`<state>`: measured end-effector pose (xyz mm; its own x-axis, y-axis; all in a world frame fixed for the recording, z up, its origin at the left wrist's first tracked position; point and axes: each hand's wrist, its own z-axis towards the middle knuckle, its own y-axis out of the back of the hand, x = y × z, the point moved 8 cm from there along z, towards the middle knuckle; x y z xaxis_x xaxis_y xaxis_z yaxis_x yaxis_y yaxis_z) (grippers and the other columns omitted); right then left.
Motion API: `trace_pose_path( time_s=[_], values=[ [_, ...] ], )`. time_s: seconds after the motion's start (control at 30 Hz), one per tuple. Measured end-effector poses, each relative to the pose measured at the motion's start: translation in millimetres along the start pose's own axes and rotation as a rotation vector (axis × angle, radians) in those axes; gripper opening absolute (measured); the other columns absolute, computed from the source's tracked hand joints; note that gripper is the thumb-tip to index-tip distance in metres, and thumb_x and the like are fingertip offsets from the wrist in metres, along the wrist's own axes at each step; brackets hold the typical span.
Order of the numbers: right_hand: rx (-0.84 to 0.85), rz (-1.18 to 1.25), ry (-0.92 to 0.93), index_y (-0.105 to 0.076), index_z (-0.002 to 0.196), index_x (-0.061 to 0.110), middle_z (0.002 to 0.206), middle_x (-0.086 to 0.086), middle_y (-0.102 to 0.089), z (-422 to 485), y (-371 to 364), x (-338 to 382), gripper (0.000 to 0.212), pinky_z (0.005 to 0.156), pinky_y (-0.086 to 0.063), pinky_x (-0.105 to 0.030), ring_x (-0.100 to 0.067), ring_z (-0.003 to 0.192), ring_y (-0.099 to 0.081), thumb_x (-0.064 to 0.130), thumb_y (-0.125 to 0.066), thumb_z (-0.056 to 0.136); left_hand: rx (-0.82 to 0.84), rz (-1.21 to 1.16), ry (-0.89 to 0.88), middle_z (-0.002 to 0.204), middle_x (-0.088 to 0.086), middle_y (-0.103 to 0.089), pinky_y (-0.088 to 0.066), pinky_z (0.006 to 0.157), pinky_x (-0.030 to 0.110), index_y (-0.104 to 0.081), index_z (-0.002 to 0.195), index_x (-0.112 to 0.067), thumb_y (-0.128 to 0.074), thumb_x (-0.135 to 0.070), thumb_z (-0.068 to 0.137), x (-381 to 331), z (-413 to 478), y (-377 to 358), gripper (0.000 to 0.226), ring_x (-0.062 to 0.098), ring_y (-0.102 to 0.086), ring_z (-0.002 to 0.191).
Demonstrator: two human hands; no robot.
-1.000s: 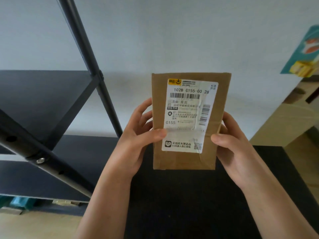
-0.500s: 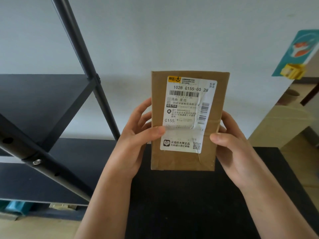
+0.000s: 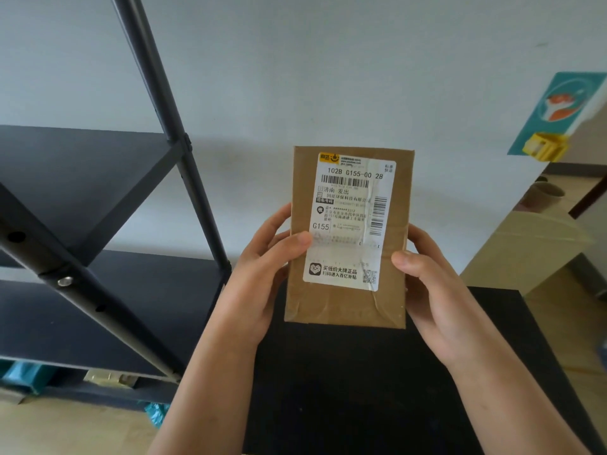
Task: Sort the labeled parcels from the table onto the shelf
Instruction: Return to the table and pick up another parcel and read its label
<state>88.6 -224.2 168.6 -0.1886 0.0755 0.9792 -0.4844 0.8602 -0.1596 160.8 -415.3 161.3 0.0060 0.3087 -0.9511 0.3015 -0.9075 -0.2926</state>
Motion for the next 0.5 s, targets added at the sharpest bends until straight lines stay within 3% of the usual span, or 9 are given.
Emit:
trace_pose_path(
  time_s=[0.17, 0.33, 0.5],
  values=[
    [0.021, -0.002, -0.03, -0.057, 0.131, 0.036, 0.109, 0.003, -0.079, -8, 4, -7, 0.056, 0.108, -0.046, -0.054, -0.017, 0.107, -0.074, 0.031, -0.066, 0.076, -0.056, 0.001, 0.007, 0.128, 0.009, -0.072, -0.054, 0.097, 0.057, -0.052, 0.145, -0.029, -0.067, -0.027, 0.086, 12, -17, -4, 0.061, 0.032, -0.07, 0.115],
    [0.072, 0.021, -0.095, -0.058, 0.134, 0.035, 0.116, -0.002, -0.077, -19, -3, -31, 0.057, 0.106, -0.047, -0.056, -0.025, 0.114, -0.07, 0.031, -0.063, 0.077, -0.161, 0.028, 0.023, 0.126, 0.006, -0.072, -0.052, 0.099, 0.057, -0.051, 0.145, -0.032, -0.07, -0.028, 0.082, 32, -51, 4, 0.065, 0.029, -0.071, 0.114],
    [0.168, -0.024, -0.132, -0.058, 0.13, 0.035, 0.112, 0.004, -0.078, -42, -34, -49, 0.057, 0.101, -0.052, -0.048, -0.02, 0.109, -0.072, 0.029, -0.074, 0.075, -0.249, 0.048, 0.04, 0.121, 0.004, -0.074, -0.056, 0.095, 0.056, -0.051, 0.142, -0.034, -0.084, -0.032, 0.072, 39, -92, 27, 0.077, 0.027, -0.074, 0.107]
  ],
)
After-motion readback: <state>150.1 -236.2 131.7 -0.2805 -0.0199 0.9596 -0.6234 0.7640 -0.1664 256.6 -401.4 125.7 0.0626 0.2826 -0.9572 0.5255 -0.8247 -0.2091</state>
